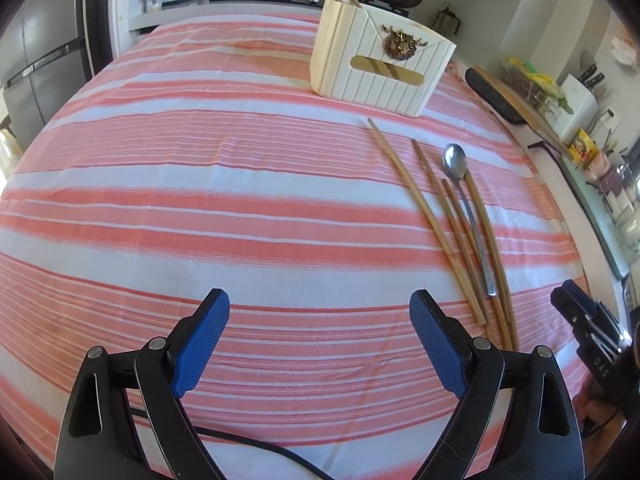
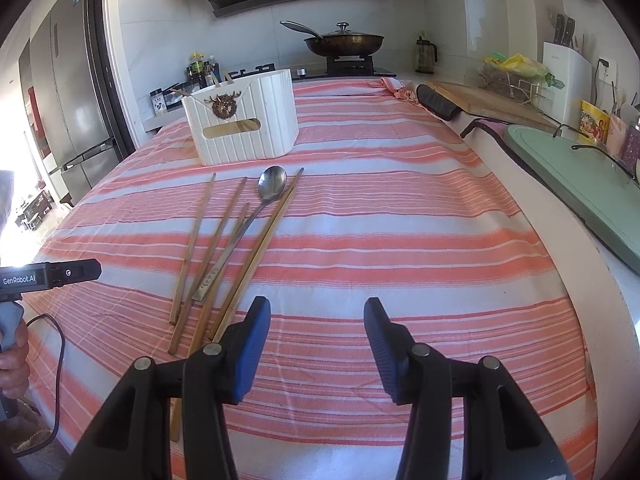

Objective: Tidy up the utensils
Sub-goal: 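Move both open tools down to the remaining chopsticks beside the spoon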

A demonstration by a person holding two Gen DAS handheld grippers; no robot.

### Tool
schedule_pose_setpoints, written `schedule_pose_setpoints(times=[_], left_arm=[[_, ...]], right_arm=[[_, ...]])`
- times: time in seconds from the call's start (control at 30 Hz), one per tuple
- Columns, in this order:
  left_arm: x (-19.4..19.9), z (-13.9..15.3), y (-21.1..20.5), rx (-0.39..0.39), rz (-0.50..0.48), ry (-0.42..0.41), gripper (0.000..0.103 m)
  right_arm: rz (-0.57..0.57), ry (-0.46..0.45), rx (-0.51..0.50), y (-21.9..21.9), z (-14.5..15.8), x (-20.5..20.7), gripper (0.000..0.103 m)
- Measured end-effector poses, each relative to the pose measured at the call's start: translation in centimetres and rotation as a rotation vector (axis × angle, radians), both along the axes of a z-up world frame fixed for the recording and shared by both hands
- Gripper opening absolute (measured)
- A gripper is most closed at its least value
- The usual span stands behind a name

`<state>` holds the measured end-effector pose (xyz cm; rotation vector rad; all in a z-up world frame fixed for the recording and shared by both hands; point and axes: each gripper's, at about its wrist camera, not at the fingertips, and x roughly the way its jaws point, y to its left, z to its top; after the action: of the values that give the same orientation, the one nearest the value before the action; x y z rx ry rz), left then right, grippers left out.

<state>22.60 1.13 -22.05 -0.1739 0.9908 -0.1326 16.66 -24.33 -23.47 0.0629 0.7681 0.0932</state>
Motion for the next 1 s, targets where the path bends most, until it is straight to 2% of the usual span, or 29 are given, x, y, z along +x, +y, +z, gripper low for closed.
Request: schedule_pose_setpoints(times=[0.33,0.5,0.7,0.87,1.0], left_arm=[[0.2,-0.3,0.2,-0.006,0.019,0.012,0.092],[0.9,-0.1,0.0,-0.039,0.037,0.011,0.093],[3.6,-0.5,-3.0,-0.074,-0.008,0.029,0.094],[6.2,-0.9,-5.8,-0.019,-0.002,0.014,0.094],[7.7,-1.7,-7.7,0.071,0.005,0.006,0.094]], right_arm=[[0.0,-0.005,0.001,0.2,0.0,0.0,0.05],[-0.049,-0.02,0.017,-1.1,0.1,-0.1,0.05],[-0.076,0.023,0.045,-2.1,-0.3,0.8,0.05],[-0.051,0.027,0.044,-1.4,0.0,1.1,0.05],[-0.018,0.081,0.052,-0.2,0.0,3.0,0.05]])
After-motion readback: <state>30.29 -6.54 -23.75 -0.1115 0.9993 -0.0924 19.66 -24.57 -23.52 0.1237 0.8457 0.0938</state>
